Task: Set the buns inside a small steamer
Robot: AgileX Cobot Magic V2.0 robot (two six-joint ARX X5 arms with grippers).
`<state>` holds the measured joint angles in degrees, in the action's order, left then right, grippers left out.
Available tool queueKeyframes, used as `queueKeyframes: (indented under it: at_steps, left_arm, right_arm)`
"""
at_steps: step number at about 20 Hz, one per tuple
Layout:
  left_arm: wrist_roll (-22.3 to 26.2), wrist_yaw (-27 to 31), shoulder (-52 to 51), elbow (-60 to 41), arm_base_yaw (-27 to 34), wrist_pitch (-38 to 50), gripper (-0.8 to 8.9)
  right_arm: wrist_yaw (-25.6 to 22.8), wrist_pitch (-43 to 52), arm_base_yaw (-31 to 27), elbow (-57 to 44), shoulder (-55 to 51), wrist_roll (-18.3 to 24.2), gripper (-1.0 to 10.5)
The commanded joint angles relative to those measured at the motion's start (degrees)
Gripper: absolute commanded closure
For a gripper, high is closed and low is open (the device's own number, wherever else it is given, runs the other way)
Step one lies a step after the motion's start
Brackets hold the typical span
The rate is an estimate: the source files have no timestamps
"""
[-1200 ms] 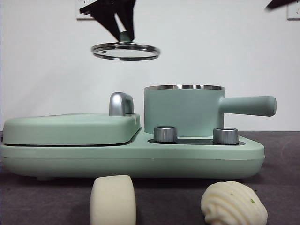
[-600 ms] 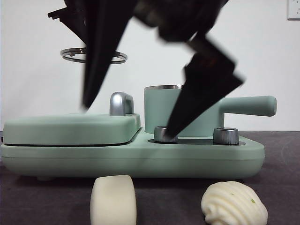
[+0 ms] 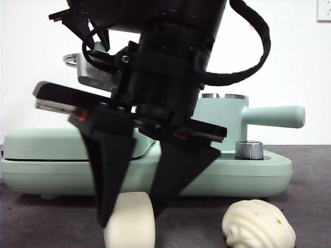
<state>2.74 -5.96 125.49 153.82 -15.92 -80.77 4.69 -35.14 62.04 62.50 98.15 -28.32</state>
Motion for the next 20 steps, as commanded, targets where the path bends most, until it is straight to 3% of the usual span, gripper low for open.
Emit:
queueKeyframes:
  at_steps: [1, 6, 11, 17, 20]
  left_arm:
    - [-0.5, 0.0, -0.3, 2.6, 0.0, 0.7, 7.26]
    - [-0.5, -0.1, -0.3, 2.6, 0.4, 0.7, 7.26]
    - [-0.5, 0.0, -0.3, 2.6, 0.4, 0.7, 7.26]
    - [-0.7, 0.0, -0.3, 2.6, 0.4, 1.0, 7.26]
    - [-0.7, -0.1, -0.3, 2.6, 0.4, 1.0, 7.26]
  right_arm:
    - [0.0, 0.1, 1.0, 1.8, 0.7, 0.5, 7.8]
    - [0.4, -14.2, -0.9, 13.9, 0.7, 3.8, 7.8]
    - [1.1, -31.3, -10.6, 32.8, 0.8, 9.7, 7.8]
    - [1.8, -31.9, -26.7, 46.1, 3.8, 15.4, 7.8]
    - [4.9, -32.4, -30.6, 50.9, 8.3, 17.1, 7.8]
